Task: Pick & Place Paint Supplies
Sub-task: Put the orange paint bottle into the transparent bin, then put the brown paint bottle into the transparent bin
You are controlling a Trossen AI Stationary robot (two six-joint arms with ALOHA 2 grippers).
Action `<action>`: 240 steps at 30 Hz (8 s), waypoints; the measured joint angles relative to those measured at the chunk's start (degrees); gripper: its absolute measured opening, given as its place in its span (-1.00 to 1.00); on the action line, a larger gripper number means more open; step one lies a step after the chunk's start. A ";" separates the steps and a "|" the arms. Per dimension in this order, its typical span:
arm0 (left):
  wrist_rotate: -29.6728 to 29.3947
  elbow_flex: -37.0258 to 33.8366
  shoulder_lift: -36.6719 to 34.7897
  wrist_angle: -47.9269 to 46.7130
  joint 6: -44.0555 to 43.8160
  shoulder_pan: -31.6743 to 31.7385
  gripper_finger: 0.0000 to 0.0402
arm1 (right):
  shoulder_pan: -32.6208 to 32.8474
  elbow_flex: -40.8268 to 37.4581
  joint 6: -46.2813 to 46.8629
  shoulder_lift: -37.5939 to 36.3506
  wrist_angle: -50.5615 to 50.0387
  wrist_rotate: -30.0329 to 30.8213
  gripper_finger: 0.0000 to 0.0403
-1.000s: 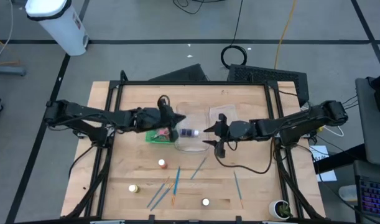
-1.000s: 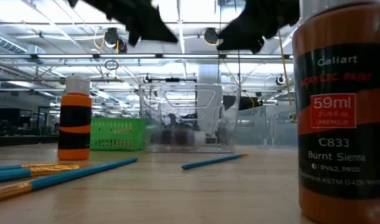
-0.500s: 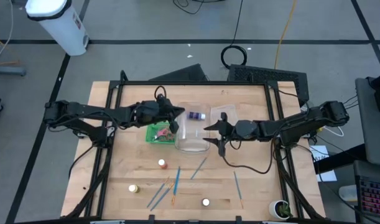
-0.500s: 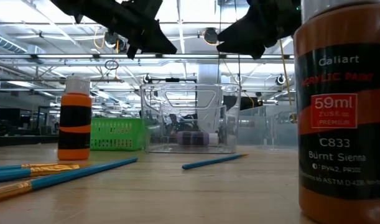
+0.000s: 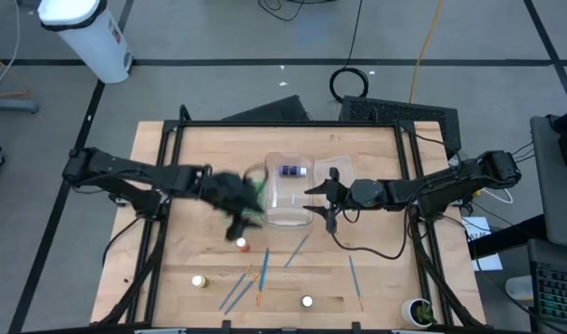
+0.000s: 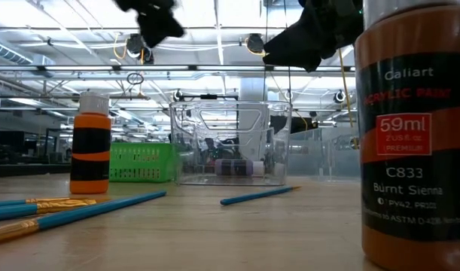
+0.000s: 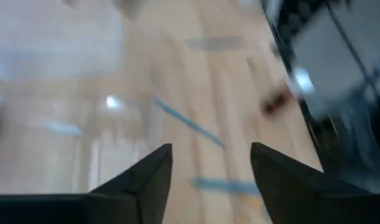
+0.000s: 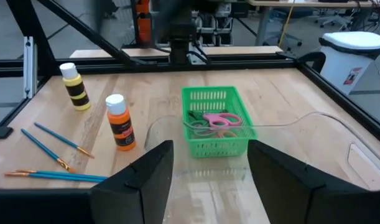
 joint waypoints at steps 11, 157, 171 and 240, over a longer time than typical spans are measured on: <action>-14.30 -1.80 -1.23 -15.30 -19.71 -19.13 0.31 | 0.09 0.00 1.48 -0.01 0.01 0.01 -0.02; -28.33 -11.22 -11.56 15.45 5.23 -4.42 0.21 | -15.49 17.74 -2.53 31.43 11.48 -6.00 -0.51; -28.83 -11.28 -11.11 15.19 4.30 -4.38 0.21 | -18.73 17.88 0.27 35.50 12.05 -5.98 -0.51; -16.35 -11.21 5.41 39.54 -11.61 -5.39 0.21 | 35.47 17.77 11.88 40.39 2.90 12.95 0.37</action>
